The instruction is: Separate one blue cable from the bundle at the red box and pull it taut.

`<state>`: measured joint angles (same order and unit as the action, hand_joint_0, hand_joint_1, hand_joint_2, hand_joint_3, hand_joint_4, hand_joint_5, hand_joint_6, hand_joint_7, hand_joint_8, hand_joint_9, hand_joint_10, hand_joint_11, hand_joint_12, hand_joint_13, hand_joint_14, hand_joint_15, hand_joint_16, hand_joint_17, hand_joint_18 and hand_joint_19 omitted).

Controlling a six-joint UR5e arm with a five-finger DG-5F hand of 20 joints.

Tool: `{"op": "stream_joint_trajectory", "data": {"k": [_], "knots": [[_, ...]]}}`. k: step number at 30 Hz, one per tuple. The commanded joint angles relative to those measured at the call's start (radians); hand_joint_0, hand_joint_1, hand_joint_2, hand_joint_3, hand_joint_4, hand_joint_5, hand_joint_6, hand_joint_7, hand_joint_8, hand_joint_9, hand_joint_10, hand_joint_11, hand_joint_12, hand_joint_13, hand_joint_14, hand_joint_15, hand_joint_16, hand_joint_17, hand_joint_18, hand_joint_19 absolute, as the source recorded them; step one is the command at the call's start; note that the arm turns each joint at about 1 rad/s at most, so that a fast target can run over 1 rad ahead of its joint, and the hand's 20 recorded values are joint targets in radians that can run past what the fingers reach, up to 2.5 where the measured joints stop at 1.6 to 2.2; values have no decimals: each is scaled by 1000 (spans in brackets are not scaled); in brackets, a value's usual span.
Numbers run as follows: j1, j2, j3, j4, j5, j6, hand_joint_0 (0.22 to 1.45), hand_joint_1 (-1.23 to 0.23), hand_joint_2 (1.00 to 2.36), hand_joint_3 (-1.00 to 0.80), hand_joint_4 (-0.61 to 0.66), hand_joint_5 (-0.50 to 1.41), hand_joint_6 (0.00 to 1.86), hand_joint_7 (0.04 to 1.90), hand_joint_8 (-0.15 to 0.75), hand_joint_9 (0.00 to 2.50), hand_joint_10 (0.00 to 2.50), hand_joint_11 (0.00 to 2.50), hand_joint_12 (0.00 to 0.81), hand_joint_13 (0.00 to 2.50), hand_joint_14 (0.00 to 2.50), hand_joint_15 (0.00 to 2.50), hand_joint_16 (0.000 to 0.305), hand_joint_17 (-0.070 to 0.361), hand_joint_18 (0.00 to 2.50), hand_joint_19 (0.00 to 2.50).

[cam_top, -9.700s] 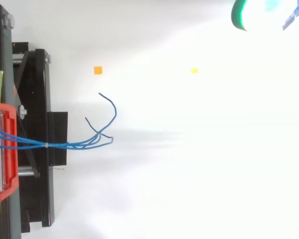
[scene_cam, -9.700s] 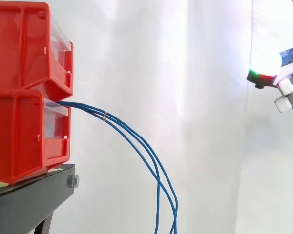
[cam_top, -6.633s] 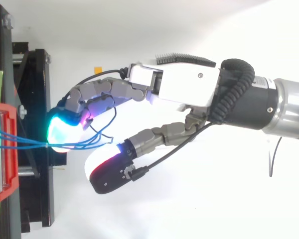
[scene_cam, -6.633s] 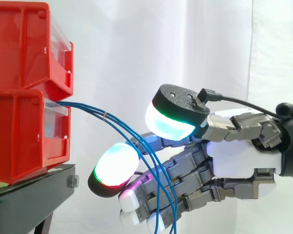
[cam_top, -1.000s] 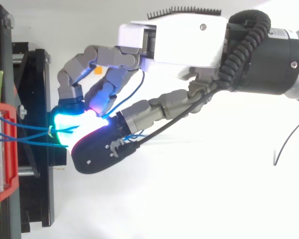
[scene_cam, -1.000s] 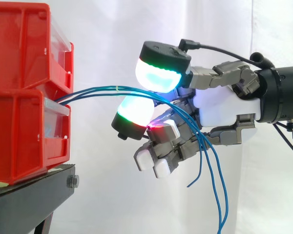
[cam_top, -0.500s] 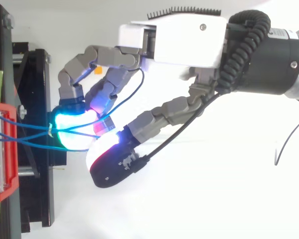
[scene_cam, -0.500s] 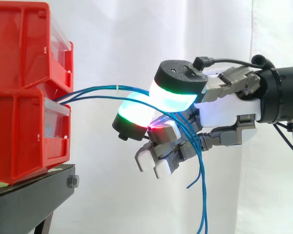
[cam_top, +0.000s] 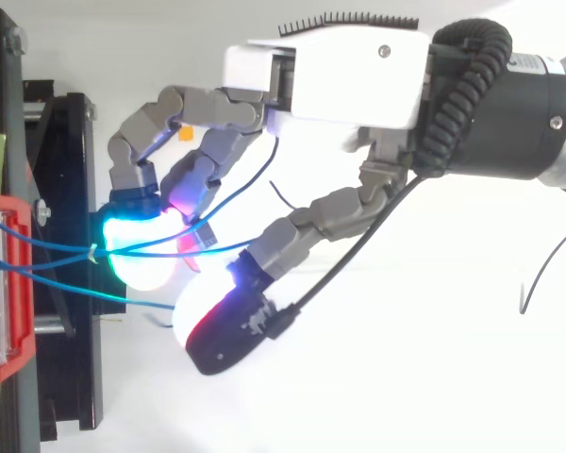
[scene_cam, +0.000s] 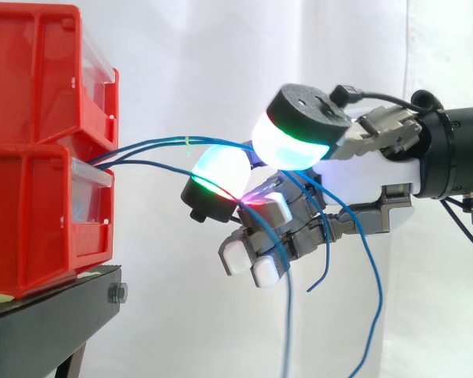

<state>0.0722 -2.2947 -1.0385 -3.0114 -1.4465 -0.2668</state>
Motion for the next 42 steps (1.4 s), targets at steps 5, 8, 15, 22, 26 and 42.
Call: {"op": "stream_joint_trajectory", "data": {"k": [5,8,15,22,26,42], "knots": [[1,0,0,0,0,0,532,-627,1000,-500,81,-112,763,1052,314,1126,26,1166,357,806,20,559,43,97,753,647],[0,0,0,0,0,0,561,-559,1000,-500,62,-111,757,1085,307,1120,29,1157,350,801,20,558,42,94,739,648],[0,0,0,0,0,0,605,-504,1001,-492,41,-113,766,1082,295,1110,28,1163,344,798,20,566,40,91,723,680],[0,0,0,2,0,0,578,-547,1017,-243,48,-138,820,1079,307,1087,27,1174,357,790,20,572,42,94,708,686],[0,0,0,-3,0,0,572,-631,1015,-158,75,-146,842,1050,343,1093,24,1175,392,807,19,564,48,109,756,661],[-2,0,0,-14,-8,0,640,-825,1015,-267,26,-184,870,1074,313,1001,24,1203,366,758,22,576,43,97,713,659]]}}
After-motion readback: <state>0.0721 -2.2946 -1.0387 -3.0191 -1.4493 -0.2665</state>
